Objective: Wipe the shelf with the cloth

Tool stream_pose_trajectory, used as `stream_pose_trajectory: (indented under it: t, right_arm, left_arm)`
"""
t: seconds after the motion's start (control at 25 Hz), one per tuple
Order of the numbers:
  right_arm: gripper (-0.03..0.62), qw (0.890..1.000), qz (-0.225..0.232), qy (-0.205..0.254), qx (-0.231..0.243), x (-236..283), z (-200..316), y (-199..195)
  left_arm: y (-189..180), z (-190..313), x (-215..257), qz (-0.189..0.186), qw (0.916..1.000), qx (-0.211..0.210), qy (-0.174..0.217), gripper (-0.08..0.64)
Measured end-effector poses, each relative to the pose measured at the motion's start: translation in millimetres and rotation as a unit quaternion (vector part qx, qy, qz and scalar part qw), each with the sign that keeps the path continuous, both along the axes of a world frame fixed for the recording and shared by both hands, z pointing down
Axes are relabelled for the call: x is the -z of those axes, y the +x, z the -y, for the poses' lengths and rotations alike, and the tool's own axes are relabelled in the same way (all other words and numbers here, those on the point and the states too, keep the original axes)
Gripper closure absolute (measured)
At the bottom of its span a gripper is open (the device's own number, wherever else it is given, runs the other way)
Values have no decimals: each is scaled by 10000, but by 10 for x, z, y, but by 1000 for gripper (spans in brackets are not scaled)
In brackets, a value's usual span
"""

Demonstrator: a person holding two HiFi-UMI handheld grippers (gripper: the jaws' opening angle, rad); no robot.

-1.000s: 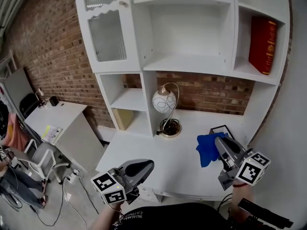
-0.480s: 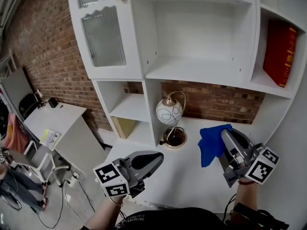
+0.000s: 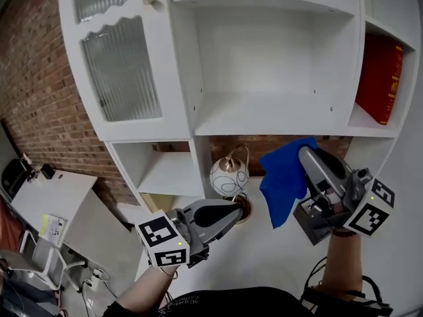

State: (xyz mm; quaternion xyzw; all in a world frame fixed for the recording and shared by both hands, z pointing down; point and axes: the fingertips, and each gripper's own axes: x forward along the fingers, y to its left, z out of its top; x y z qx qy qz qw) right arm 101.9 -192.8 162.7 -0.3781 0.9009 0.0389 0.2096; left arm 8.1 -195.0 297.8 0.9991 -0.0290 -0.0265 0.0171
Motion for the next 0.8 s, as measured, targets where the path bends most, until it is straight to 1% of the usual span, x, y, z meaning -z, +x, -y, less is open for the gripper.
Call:
stream_pose_trajectory:
  t: [0.12, 0.2, 0.32, 0.4, 0.48, 0.56, 0.6, 0.64, 0.72, 0.8]
  right_arm:
    - [565, 9984, -475, 231, -213, 370, 361, -195]
    - [565, 9951, -839, 355, -380, 652, 650, -270]
    - [565, 9881, -1242, 622, -658, 1176, 1002, -291]
    - [565, 9824, -1382, 973, -800, 1600, 1165, -299]
    - [565, 9823, -1258, 1169, -750, 1945, 1355, -327]
    - [565, 9872, -1010, 1086, -587, 2089, 1622, -370]
    - [565, 9889, -943, 940, -660, 2073, 1799, -355]
    - [565, 9887, -956, 753, -873, 2010, 1998, -318]
    - [565, 9844, -1208, 382, -1220, 1781, 2378, -332]
    - [565, 9795, -1591, 22, -1239, 1474, 2701, -469]
  left_arm:
    - [59, 133, 144, 140, 9989, -269, 367, 568]
    - [104, 204, 241, 152, 9978, -440, 482, 569]
    - [180, 232, 301, 202, 9956, -670, 623, 568]
    - [226, 245, 325, 194, 9942, -774, 727, 568]
    - [236, 265, 356, 147, 9935, -842, 756, 568]
    - [214, 277, 360, 93, 9936, -890, 691, 568]
    - [202, 282, 348, 77, 9937, -920, 630, 568]
    - [195, 285, 330, 77, 9937, -960, 565, 568]
    - [197, 290, 294, 108, 9934, -1044, 454, 568]
    - [207, 316, 289, 72, 9934, -1092, 341, 568]
